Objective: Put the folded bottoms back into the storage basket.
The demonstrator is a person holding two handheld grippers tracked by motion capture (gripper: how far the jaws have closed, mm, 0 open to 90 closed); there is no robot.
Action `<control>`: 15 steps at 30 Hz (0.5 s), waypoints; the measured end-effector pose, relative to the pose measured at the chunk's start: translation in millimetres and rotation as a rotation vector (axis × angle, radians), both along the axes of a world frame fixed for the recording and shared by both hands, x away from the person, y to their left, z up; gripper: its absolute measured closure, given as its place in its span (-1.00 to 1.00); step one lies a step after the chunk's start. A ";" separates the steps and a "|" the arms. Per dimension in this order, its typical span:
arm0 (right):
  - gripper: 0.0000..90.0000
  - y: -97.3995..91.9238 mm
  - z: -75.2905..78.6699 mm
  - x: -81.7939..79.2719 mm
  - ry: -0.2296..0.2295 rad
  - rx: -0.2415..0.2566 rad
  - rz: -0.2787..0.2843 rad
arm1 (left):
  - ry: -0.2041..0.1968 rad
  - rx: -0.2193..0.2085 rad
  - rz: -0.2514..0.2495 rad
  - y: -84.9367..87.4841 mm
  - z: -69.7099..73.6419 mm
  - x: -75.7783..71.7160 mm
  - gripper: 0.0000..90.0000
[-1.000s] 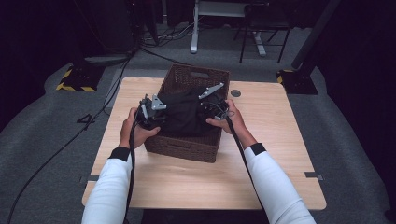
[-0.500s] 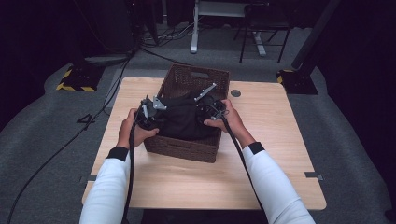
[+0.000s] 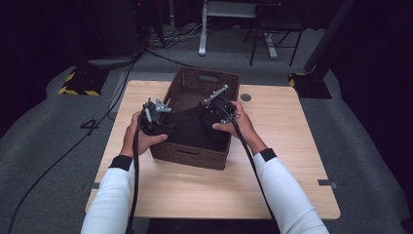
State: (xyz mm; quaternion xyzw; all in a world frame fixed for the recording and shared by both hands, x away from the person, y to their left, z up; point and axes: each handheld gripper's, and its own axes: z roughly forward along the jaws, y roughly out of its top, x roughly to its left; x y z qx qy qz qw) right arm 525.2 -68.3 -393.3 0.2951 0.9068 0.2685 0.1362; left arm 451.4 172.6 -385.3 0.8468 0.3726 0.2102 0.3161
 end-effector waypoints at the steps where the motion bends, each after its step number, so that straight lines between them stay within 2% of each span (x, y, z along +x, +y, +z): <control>1: -0.37 0.0 0.6 -0.6 -0.003 0.002 -0.002 | -0.001 -0.002 -0.001 -1.1 -0.3 -0.2 -0.19; 4: -0.37 -1.3 3.4 -4.1 -0.013 0.012 0.010 | -0.001 -0.021 -0.010 -3.8 -0.8 -1.8 -0.25; 8: -0.40 -4.8 5.8 -9.3 -0.023 0.030 0.023 | -0.004 -0.067 -0.013 -4.6 0.8 -5.4 -0.33; 10: -0.40 -7.2 7.2 -12.3 -0.038 0.035 0.033 | -0.013 -0.091 -0.019 -5.7 2.2 -9.2 -0.38; 15: -0.43 -15.5 14.0 -22.9 -0.062 0.057 0.056 | -0.042 -0.115 -0.028 -7.4 6.3 -18.6 -0.50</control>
